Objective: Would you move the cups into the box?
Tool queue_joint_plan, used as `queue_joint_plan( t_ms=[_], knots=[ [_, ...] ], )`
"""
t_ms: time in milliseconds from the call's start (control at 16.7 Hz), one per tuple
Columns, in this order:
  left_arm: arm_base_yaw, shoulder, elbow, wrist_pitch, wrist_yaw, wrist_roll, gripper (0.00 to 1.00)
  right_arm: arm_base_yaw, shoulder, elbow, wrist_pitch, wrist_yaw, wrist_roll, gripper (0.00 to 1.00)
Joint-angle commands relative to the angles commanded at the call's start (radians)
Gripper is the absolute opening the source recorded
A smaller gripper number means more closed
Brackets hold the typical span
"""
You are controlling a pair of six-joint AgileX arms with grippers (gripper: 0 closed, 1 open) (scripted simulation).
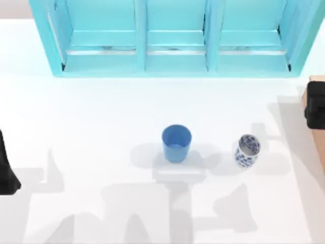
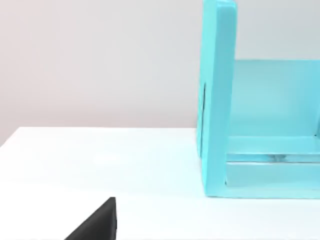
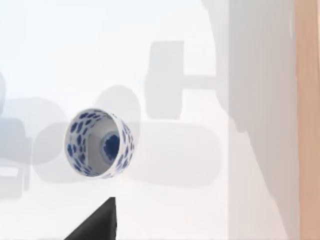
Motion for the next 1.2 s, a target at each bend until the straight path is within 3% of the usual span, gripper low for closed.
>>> queue_joint_plan(
  t_ms=[300, 540, 1200],
  knots=[
    [0.000, 0.000, 0.000, 0.000, 0.000, 0.000, 1.00, 0.099, 0.448, 0.383, -0.281, -0.003, 0.101, 1.00],
    [0.000, 0.000, 0.000, 0.000, 0.000, 0.000, 1.00, 0.152, 0.668, 0.584, -0.424, -0.006, 0.153, 1.00],
    [0.000, 0.000, 0.000, 0.000, 0.000, 0.000, 1.00, 0.166, 0.742, 0.605, -0.428, -0.007, 0.167, 1.00]
  ],
)
